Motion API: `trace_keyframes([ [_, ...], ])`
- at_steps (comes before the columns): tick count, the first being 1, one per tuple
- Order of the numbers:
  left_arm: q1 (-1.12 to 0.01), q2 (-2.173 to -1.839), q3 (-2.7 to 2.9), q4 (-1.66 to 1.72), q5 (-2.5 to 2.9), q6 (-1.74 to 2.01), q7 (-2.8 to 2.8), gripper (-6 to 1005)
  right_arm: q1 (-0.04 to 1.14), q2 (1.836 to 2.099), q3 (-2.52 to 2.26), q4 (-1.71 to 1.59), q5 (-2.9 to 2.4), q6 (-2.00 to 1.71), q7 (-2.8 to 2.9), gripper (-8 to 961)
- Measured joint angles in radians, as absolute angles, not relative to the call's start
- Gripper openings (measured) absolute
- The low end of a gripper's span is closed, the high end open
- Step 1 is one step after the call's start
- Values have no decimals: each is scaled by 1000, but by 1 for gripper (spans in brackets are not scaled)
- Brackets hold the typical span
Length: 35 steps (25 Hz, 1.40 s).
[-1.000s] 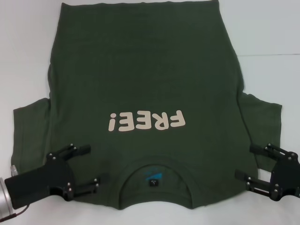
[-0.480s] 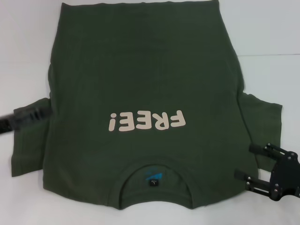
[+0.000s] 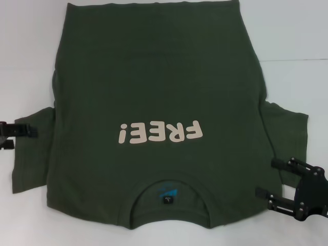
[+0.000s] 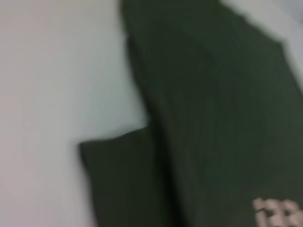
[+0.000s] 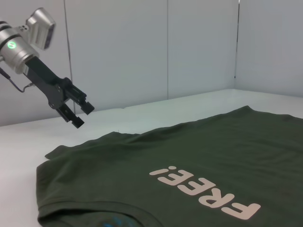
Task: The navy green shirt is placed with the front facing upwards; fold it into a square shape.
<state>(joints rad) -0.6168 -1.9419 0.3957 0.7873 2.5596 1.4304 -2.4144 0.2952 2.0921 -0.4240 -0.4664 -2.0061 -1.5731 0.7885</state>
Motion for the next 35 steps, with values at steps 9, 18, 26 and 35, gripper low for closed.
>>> trace_keyframes([
  [9, -637, -1946, 469, 786, 2657, 1375, -2479, 893, 295, 2092, -423, -466, -2008, -1576, 790, 837],
  [18, -631, -1944, 486, 786, 2696, 1431, -2490, 879, 299, 2092, -426, -468, -2004, -1580, 790, 837],
  [26, -632, -1946, 487, 787, 2738, 1425, -2509, 866, 302, 2092, -426, -472, -2003, -1582, 790, 837],
  [35, -640, -1949, 488, 762, 2740, 1414, -2510, 851, 302, 2092, -421, -474, -2003, -1582, 790, 837],
])
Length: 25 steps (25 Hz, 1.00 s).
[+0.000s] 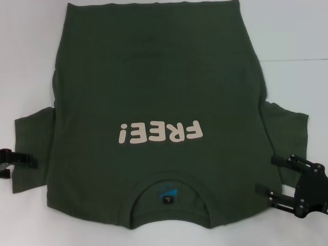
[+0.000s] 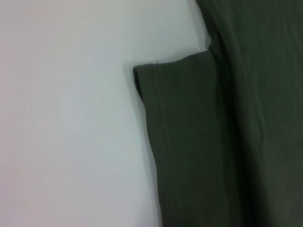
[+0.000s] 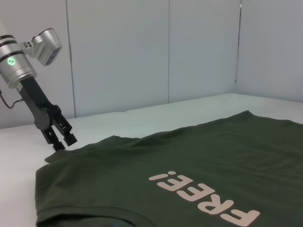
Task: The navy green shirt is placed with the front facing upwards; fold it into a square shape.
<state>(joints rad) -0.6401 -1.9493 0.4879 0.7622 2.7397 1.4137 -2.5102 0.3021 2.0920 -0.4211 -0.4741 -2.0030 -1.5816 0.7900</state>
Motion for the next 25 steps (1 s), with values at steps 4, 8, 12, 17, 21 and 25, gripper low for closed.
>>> trace_keyframes([
  [4, -642, -1951, 488, 750, 2740, 1406, -2511, 844, 302, 2092, -421, -474, -2003, -1582, 790, 836],
  [8, -643, -1952, 488, 746, 2740, 1405, -2511, 838, 304, 2092, -420, -474, -2003, -1582, 790, 836],
  [12, -648, -1953, 488, 735, 2739, 1405, -2511, 831, 305, 2092, -419, -474, -2003, -1582, 790, 836],
  [17, -659, -1953, 488, 717, 2737, 1404, -2511, 823, 305, 2092, -419, -474, -2003, -1582, 790, 836],
  [21, -668, -1953, 488, 708, 2735, 1403, -2511, 817, 305, 2092, -419, -474, -2003, -1582, 790, 836],
  [25, -669, -1952, 484, 708, 2731, 1402, -2515, 810, 305, 2092, -419, -474, -2003, -1582, 790, 836],
])
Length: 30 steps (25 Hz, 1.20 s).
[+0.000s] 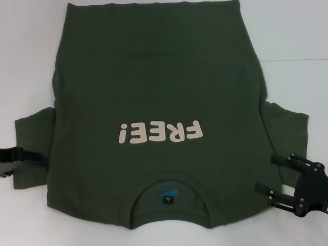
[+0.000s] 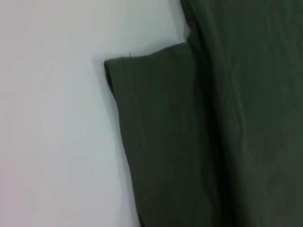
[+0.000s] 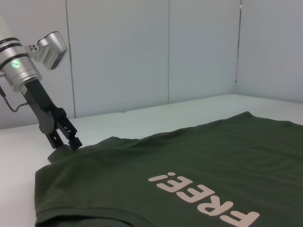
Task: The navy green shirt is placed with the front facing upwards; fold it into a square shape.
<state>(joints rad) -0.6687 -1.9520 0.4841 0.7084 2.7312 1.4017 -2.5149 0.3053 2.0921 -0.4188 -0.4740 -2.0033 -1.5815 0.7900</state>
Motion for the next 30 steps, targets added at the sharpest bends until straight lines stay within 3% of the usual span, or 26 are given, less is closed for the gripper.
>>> trace_keyframes([
  [5, -669, -1949, 486, 709, 2734, 1388, -2532, 802, 306, 2092, -418, -474, -2003, -1582, 790, 836],
  [15, -669, -1954, 507, 713, 2737, 1377, -2521, 353, 310, 2091, -417, -476, -2003, -1582, 790, 837],
  [30, -668, -1954, 512, 715, 2728, 1372, -2503, 65, 311, 2091, -416, -476, -2003, -1582, 790, 837],
])
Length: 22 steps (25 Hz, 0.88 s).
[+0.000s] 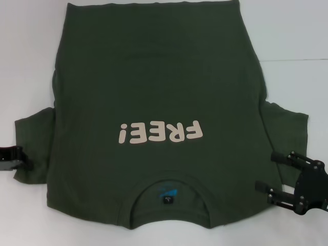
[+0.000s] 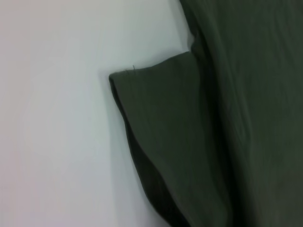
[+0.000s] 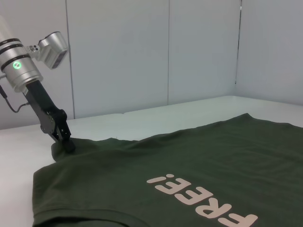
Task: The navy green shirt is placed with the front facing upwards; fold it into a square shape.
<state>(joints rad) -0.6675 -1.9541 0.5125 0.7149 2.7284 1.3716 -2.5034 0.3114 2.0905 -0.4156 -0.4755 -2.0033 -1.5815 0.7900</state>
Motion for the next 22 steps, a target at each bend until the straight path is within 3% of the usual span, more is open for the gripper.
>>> trace_keyframes([
  [22, -680, -1909, 503, 851, 2739, 1287, -2521, 32, 318, 2092, -416, -467, -1977, -1582, 790, 838],
])
